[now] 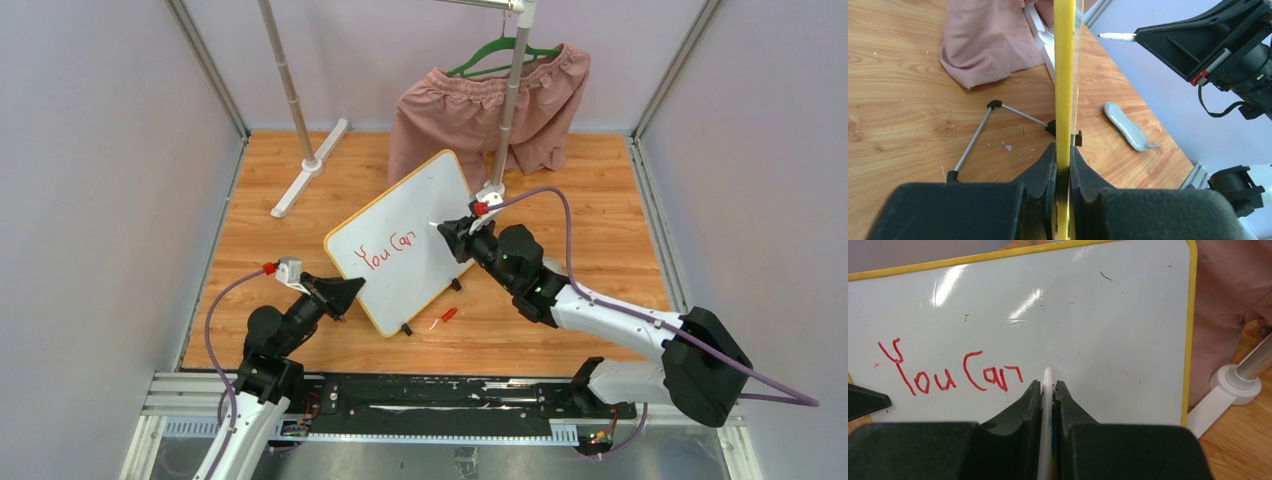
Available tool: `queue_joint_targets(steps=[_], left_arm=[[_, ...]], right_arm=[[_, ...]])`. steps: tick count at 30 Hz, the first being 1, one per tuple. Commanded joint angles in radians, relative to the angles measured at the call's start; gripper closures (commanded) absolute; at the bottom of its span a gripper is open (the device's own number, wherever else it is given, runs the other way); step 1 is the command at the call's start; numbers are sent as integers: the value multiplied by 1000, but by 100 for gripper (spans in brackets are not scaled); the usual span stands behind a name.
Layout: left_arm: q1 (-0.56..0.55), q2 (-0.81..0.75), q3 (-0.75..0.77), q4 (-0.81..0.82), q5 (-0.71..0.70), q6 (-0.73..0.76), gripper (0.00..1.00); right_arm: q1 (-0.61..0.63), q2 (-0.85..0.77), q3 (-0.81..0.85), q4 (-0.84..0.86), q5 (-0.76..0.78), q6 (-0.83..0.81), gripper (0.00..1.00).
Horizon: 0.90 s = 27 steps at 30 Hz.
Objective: Write a sentence on the whiteboard
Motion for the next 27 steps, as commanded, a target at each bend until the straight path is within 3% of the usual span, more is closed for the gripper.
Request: queue_joint_targets(steps=[1,27], left_arm=[[-9,-65,-66,-77,-9,57,100],[-18,-65,-68,-73,-11,63,100]], right_arm=[[-12,-7,-31,81,18,-6,100],[-12,-12,-27,47,-13,-26,100]])
